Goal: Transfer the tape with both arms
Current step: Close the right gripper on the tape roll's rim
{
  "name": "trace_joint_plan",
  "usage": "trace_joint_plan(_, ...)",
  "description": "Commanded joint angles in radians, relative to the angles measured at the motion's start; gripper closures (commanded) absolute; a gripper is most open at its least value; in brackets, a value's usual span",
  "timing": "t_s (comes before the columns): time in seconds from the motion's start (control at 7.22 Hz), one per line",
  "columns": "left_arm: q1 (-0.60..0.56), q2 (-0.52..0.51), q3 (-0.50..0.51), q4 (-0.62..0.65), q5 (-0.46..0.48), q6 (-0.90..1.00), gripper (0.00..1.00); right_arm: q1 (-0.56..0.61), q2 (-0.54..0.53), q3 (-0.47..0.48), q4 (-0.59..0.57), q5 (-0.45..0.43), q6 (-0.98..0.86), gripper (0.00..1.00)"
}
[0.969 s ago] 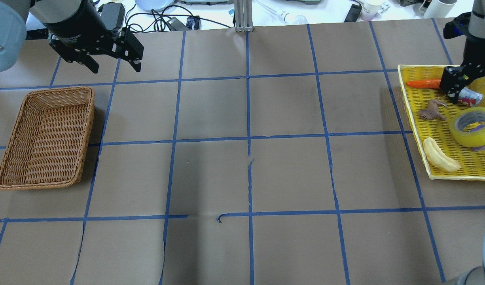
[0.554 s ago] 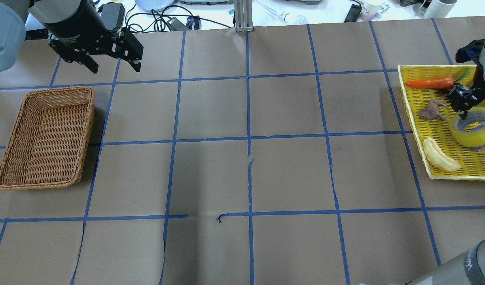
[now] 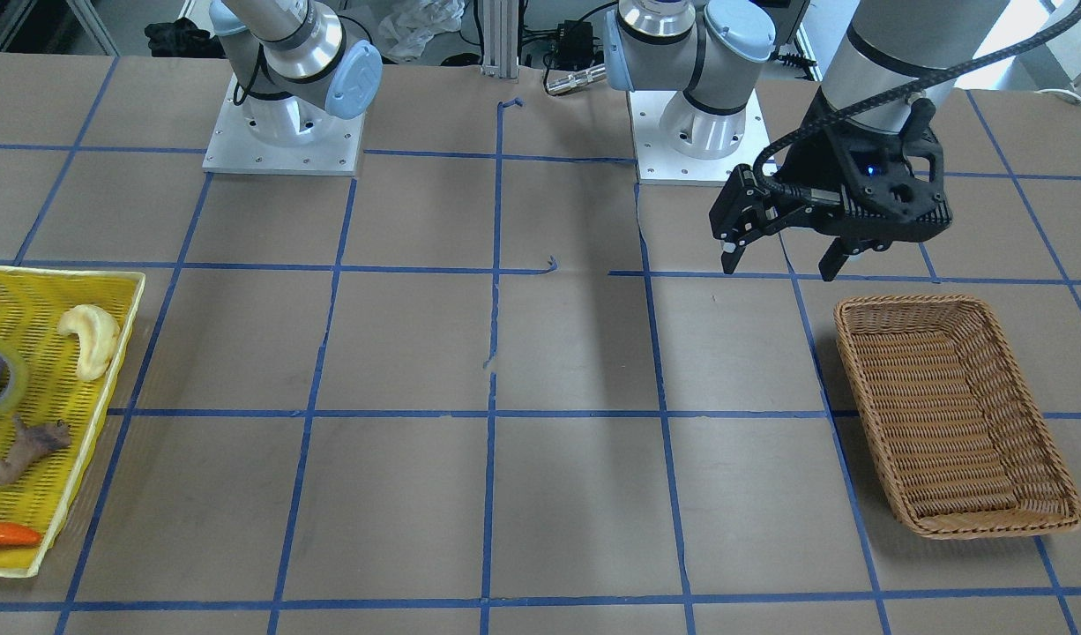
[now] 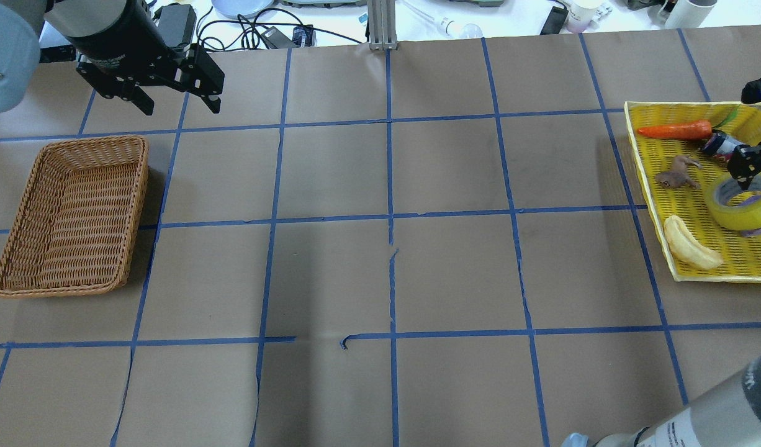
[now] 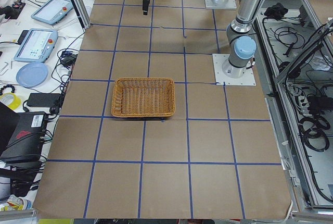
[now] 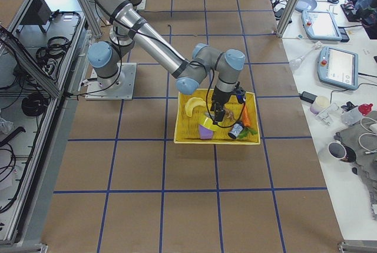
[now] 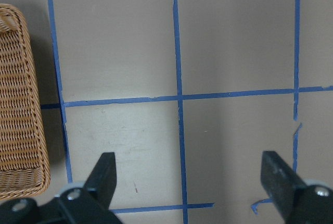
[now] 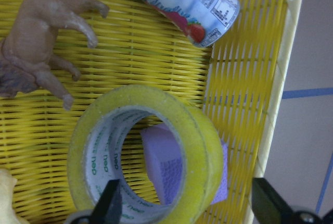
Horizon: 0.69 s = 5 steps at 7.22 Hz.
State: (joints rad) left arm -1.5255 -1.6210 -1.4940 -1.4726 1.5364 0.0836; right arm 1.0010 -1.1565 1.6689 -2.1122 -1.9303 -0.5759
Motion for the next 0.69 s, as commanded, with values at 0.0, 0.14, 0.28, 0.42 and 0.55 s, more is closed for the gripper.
trace_joint_plan(0.0, -0.001, 0.001, 0.0, 0.0, 0.001, -0.001, 0.0, -0.016, 0.018, -0.012, -0.003, 0.002, -0.001, 0.43)
trace_joint_plan(0.14, 0.001, 0.001, -0.002, 0.0, 0.001, -0.001, 0.0, -0.016, 0.018, -0.011, -0.005, 0.002, -0.004, 0.63)
trace_joint_plan(0.28, -0.001, 0.001, -0.002, 0.0, 0.001, -0.001, 0.0, -0.016, 0.02, -0.012, -0.005, 0.005, -0.025, 0.95)
trace_joint_plan(0.42, 0.001, 0.001, -0.002, 0.0, 0.001, 0.001, 0.0, -0.016, 0.018, -0.012, -0.005, 0.005, -0.027, 1.0)
trace_joint_plan(0.55, -0.001, 0.003, -0.002, 0.0, 0.001, -0.001, 0.0, -0.016, 0.009, -0.014, 0.003, 0.007, -0.028, 1.0)
